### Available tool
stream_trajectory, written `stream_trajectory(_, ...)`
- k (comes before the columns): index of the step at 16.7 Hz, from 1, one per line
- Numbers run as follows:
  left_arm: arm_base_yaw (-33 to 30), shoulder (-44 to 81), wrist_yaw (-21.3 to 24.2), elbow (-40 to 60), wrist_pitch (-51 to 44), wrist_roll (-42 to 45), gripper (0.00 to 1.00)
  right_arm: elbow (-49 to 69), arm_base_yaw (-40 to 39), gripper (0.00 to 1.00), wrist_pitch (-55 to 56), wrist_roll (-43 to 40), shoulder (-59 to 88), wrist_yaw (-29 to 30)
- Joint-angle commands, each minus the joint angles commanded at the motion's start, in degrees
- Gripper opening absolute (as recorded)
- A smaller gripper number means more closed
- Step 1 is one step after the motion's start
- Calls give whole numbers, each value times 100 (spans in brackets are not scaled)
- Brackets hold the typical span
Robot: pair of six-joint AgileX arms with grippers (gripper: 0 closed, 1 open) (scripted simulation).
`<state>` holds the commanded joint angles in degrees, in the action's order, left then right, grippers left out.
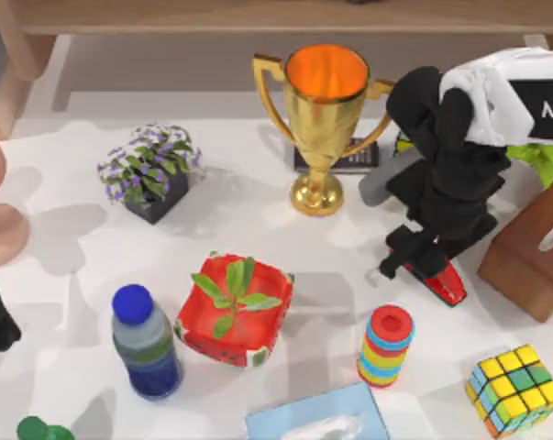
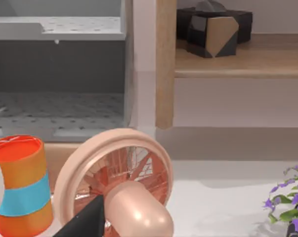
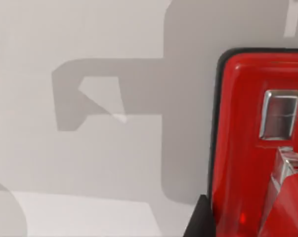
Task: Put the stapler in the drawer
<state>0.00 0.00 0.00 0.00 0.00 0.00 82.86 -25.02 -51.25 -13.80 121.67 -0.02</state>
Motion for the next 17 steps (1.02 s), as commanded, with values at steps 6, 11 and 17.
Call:
stream_trajectory(6, 0, 0, 0, 0, 0, 0, 100, 0, 0, 0, 0, 0, 0, 0)
stream_trajectory(11, 0, 0, 0, 0, 0, 0, 100, 3, 6, 0, -1, 3, -10, 3)
stream_trajectory(17, 0, 0, 0, 0, 0, 0, 100, 79, -50, 0, -135, -44, -384, -37)
